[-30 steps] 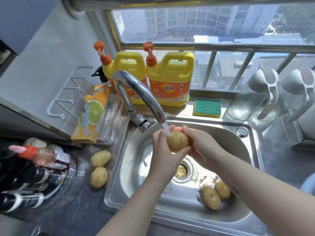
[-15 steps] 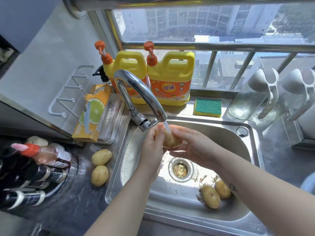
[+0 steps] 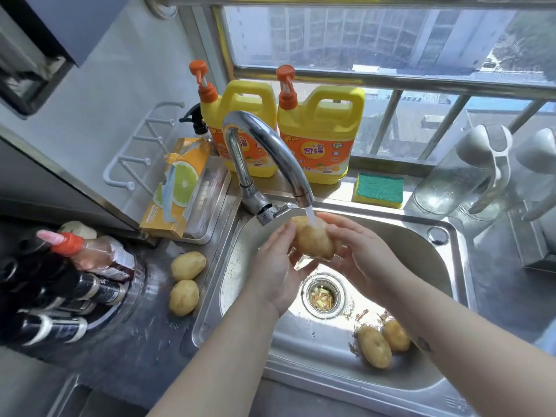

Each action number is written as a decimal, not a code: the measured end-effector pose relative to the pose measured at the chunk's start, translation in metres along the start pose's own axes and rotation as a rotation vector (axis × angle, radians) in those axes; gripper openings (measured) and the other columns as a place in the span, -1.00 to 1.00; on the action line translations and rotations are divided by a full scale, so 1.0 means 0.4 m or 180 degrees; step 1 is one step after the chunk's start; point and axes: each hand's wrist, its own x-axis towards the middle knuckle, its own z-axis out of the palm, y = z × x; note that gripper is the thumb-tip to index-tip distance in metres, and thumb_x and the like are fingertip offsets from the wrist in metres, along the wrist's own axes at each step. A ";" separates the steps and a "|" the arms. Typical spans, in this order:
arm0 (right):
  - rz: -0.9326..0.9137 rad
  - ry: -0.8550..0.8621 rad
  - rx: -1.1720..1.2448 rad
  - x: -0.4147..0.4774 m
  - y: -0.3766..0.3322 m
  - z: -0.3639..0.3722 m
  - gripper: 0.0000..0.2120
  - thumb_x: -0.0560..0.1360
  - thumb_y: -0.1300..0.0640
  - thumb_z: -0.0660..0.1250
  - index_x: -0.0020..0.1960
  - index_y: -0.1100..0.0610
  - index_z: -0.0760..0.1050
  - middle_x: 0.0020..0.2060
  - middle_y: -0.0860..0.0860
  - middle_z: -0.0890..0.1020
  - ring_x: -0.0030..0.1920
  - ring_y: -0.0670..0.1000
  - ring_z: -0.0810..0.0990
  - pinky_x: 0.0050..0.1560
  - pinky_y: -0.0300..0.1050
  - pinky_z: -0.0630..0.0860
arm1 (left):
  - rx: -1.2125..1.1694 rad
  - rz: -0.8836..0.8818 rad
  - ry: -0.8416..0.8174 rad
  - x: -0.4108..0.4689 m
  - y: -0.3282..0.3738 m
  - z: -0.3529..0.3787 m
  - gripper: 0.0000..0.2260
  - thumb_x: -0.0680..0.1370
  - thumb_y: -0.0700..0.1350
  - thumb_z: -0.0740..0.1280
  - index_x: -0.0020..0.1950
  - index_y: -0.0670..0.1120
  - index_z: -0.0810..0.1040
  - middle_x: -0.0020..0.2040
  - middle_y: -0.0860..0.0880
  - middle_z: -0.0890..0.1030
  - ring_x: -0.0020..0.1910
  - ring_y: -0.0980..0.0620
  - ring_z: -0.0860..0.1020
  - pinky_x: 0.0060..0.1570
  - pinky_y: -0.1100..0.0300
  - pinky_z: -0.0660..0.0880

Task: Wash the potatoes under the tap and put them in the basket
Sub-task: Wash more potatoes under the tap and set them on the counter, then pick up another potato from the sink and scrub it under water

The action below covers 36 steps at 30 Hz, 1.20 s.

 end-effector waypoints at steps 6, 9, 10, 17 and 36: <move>0.0016 -0.0306 0.0153 -0.027 0.007 -0.049 -0.58 0.42 0.26 0.49 0.27 0.23 0.57 0.09 0.18 0.69 0.06 0.13 0.70 0.01 -0.05 0.66 | 0.0306 0.0025 -0.0097 -0.018 -0.017 0.011 -0.70 0.65 -0.07 0.28 0.36 -0.10 0.53 0.20 -0.13 0.60 0.15 -0.09 0.56 0.21 -0.19 0.53; 0.0040 -0.0406 -0.0531 -0.029 0.014 -0.035 -0.52 0.32 0.22 0.57 0.23 0.16 0.59 0.08 0.18 0.69 0.07 0.13 0.70 0.13 -0.01 0.62 | 0.0526 0.0023 -0.0121 -0.033 -0.012 0.000 -0.79 0.66 -0.04 0.26 0.24 -0.02 0.59 0.08 -0.08 0.65 0.04 -0.05 0.59 0.04 -0.11 0.58; -0.0018 -0.0324 -0.0896 -0.029 0.021 -0.031 -0.50 0.31 0.17 0.60 0.23 0.14 0.59 0.07 0.17 0.70 0.07 0.13 0.71 0.17 0.01 0.60 | 0.0682 0.0009 -0.0117 -0.038 -0.016 -0.008 -0.80 0.66 -0.03 0.27 0.24 0.00 0.58 0.07 -0.08 0.65 0.02 -0.05 0.59 0.01 -0.09 0.58; 0.0289 -0.0404 -0.1879 -0.026 0.094 -0.018 -0.51 0.43 0.04 0.58 0.31 0.02 0.52 0.01 -0.03 0.75 0.08 -0.03 0.70 0.20 -0.05 0.52 | 0.1761 0.0164 0.0321 -0.054 -0.061 -0.134 -0.52 0.53 0.02 0.46 0.42 0.04 0.43 0.28 -0.04 0.58 0.15 -0.02 0.61 0.00 0.04 0.62; 0.0940 -0.0347 -0.2045 0.030 0.220 0.095 -0.86 0.61 0.09 0.36 0.14 0.04 0.63 0.03 0.07 0.74 0.00 0.09 0.68 0.26 0.12 0.54 | 0.2939 0.1962 0.3102 -0.052 0.123 -0.461 -0.63 0.59 -0.08 0.36 0.37 -0.12 0.40 0.32 -0.14 0.47 0.23 -0.16 0.50 0.14 0.00 0.47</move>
